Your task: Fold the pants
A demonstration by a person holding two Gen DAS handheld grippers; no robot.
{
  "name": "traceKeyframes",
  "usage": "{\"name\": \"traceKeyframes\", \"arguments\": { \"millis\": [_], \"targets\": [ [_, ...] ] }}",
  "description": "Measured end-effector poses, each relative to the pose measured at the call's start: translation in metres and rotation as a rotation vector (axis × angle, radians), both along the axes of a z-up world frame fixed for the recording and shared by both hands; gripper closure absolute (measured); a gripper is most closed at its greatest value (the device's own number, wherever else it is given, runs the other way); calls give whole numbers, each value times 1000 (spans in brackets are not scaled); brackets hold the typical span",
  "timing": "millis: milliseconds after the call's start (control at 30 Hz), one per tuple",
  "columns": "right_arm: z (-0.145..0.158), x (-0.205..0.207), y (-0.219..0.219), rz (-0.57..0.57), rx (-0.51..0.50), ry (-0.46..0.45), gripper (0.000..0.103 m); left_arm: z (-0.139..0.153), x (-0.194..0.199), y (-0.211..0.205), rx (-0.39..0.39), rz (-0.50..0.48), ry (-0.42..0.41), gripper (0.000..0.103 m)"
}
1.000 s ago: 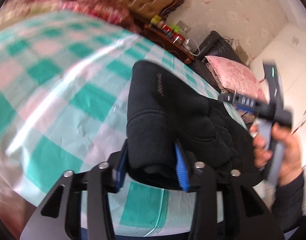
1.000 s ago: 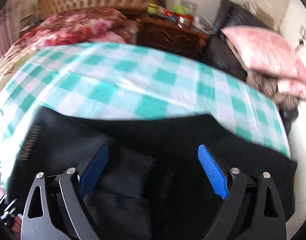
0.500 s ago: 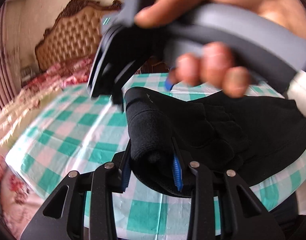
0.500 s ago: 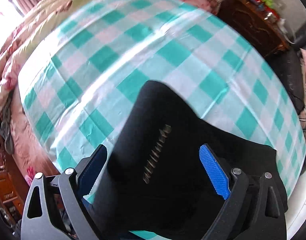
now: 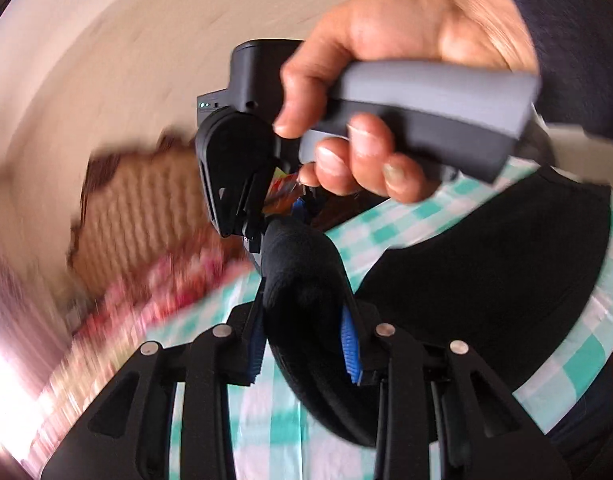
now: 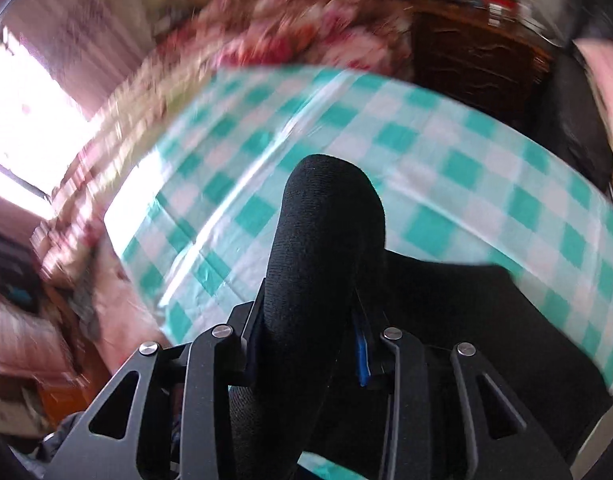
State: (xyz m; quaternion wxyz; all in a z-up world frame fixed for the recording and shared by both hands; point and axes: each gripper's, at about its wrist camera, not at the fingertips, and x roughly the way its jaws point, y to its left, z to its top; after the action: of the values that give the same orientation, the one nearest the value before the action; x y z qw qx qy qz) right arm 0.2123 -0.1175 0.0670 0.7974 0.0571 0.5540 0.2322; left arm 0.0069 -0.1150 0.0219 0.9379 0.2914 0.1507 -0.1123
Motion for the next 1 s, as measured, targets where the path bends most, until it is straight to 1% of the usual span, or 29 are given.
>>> {"name": "traceKeyframes", "arguments": {
  "millis": [33,67,133,167,200,267,300,333,367,400,433,467,500,533,567,600,633,667,700,733,767,800,833,867,900,933,967,1000],
  "targets": [
    [2,-5,-29,-33,32,-4,71,-1,-7,-28,62,-49,-30,72],
    [2,-13,-64,-69,75,-6,71,-3,-12,-48,107,-83,-49,72],
    [-8,-26,-120,-135,139,6,71,-11,-23,-89,191,-154,-86,72],
    [-20,-36,-158,-182,191,19,71,-20,-31,-115,236,-199,-103,71],
    [-31,-44,-182,-211,220,28,71,-30,-38,-142,280,-242,-116,71],
    [-58,-57,-227,-262,267,54,71,-49,-48,-175,332,-298,-122,71],
    [-79,-62,-251,-291,294,77,71,-64,-53,-195,368,-326,-122,71],
    [-96,-64,-266,-313,311,96,71,-75,-56,-206,392,-341,-119,71],
    [-113,-66,-277,-331,320,114,70,-94,-58,-221,424,-360,-105,70],
    [-131,-68,-286,-351,322,134,68,-109,-60,-230,447,-356,-72,65],
    [-144,-69,-290,-364,317,146,63,-122,-61,-235,475,-365,-78,61],
    [-151,-70,-291,-370,309,148,62,-138,-66,-238,520,-386,-98,49],
    [-154,-72,-291,-375,303,135,57,-144,-68,-236,536,-387,-120,32],
    [-152,-73,-291,-376,300,121,48,-146,-70,-231,535,-392,-146,27],
    [-149,-74,-292,-379,292,108,43,-145,-70,-221,511,-385,-157,24],
    [-140,-77,-292,-391,254,77,31,-144,-69,-215,495,-371,-152,24],
    [-134,-79,-291,-403,209,52,24,-143,-63,-204,481,-348,-136,24],
    [-127,-81,-289,-414,150,28,22,-144,-58,-197,471,-334,-120,24],
    [-121,-82,-284,-422,71,15,22,-145,-55,-190,465,-326,-112,24],
    [-119,-81,-281,-430,18,15,22,-148,-50,-186,461,-314,-104,24],
    [-118,-80,-273,-439,-48,19,22,-150,-47,-184,464,-309,-97,25],
    [-119,-82,-271,-435,-85,20,22,-153,-43,-182,468,-309,-90,27],
    [-120,-82,-267,-425,-126,14,24,-156,-41,-182,472,-311,-93,30],
    [-120,-84,-261,-411,-162,3,28,-158,-40,-180,480,-312,-98,39],
    [-123,-83,-257,-392,-187,-3,37,-159,-40,-179,488,-313,-100,57],
    [-125,-81,-252,-376,-185,2,54,-161,-35,-179,498,-313,-104,68],
    [-128,-80,-252,-359,-172,10,66,-158,-41,-183,493,-315,-108,74],
    [-126,-78,-252,-340,-174,5,72,-155,-41,-182,488,-312,-114,77]
  ]
}}
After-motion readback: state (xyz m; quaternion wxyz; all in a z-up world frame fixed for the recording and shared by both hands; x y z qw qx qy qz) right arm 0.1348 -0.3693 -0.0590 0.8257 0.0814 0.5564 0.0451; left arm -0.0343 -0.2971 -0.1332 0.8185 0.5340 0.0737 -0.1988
